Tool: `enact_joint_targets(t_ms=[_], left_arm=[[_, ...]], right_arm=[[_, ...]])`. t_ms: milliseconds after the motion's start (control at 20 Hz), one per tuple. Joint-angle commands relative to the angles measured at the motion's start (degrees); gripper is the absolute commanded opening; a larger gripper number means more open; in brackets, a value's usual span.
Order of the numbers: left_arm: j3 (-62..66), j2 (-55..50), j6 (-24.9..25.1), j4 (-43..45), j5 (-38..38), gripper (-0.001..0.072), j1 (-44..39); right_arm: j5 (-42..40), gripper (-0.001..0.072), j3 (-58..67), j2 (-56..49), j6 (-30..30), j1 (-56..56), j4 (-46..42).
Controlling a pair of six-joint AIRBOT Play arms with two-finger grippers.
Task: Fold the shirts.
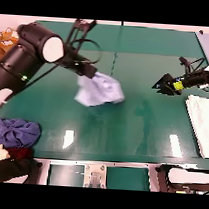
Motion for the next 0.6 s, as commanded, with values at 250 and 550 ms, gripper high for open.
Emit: enact_joint_targets(t_ms=[250,550], left_arm=[[2.54,-15.74,5.29,-21.66,-0.33,0.0466,-2.51],[-0.24,-15.76,5.11,-21.77,-23.78,0.0718,11.74]], right_arm=[[2.12,0.0524,-1.44,2.19,1.6,-2.71,-0.15],[-2.86,0.0544,-4.87,1.01,2.86,-2.97,-5.9]])
